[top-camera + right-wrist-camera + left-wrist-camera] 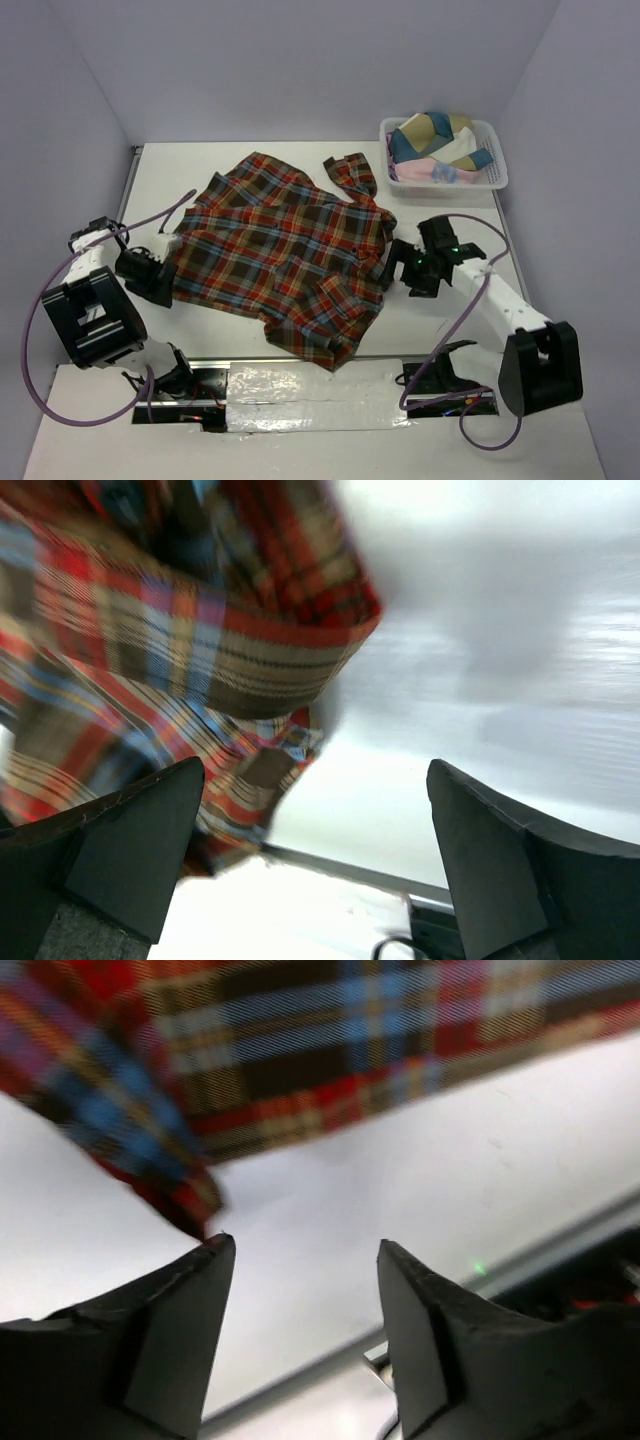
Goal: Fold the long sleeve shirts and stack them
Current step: Flatten the shirt out
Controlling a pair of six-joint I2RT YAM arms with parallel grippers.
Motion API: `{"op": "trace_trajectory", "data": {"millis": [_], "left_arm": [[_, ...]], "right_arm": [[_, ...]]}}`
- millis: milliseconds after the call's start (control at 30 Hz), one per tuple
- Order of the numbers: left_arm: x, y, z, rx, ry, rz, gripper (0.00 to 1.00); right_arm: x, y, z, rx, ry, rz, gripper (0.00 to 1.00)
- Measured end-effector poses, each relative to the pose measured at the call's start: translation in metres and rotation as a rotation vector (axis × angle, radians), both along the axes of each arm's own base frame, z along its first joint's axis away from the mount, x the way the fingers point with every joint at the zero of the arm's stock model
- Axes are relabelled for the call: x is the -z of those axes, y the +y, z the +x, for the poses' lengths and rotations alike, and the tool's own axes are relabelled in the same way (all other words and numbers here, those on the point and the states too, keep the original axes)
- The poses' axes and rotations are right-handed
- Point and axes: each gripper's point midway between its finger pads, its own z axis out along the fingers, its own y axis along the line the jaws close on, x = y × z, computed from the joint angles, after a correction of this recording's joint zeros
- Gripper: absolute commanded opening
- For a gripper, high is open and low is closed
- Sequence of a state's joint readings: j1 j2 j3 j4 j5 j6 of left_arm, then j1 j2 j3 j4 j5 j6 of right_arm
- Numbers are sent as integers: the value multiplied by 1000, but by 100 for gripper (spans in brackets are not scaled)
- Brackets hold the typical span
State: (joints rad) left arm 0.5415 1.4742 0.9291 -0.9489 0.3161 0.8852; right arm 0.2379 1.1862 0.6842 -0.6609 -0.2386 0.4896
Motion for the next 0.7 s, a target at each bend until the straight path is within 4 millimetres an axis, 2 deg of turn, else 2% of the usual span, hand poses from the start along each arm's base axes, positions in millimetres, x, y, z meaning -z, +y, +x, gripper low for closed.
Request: {"op": "trace_trajectory", "data": {"millis": [67,100,133,167,200,233,267,300,367,400,500,600,667,700], "left_arm": [[-11,-7,-5,39,22,-30,82],[-21,-8,0,55,5,-42,93],[-33,-7,9,56,-21,-52,95],[-49,-3,26,51,-80,-50,96],[-63,1,45,36,-144,-42,95],[-80,5,69,8,-215,-36,94],[-94,11,92,-16,-275,-22,93],[-106,13,116,-36,-326,-13,92],[-113,9,164,-45,-393,14,92],[-110,6,184,-53,-408,31,92],[-68,-24,229,-40,-347,33,92],[-13,-40,255,-70,-245,49,91],[20,-37,263,-115,-183,76,88],[22,-32,270,-137,-189,97,78]], "right_arm": [[-14,-8,11,54,-63,9,100],[-25,-14,19,79,-117,5,98],[-37,-17,28,95,-170,2,90],[-49,-18,37,99,-223,3,84],[-62,-18,48,98,-270,2,73],[-73,-17,58,94,-312,2,42],[-81,-16,71,91,-341,0,31],[-87,-15,81,88,-364,1,24],[-86,-14,101,98,-372,-5,29],[-80,-13,108,98,-364,-11,44],[-59,-11,121,96,-326,-22,59],[-44,-10,129,92,-286,-31,64],[-40,-7,139,87,-277,-31,64],[-39,-5,145,84,-275,-32,65]]}}
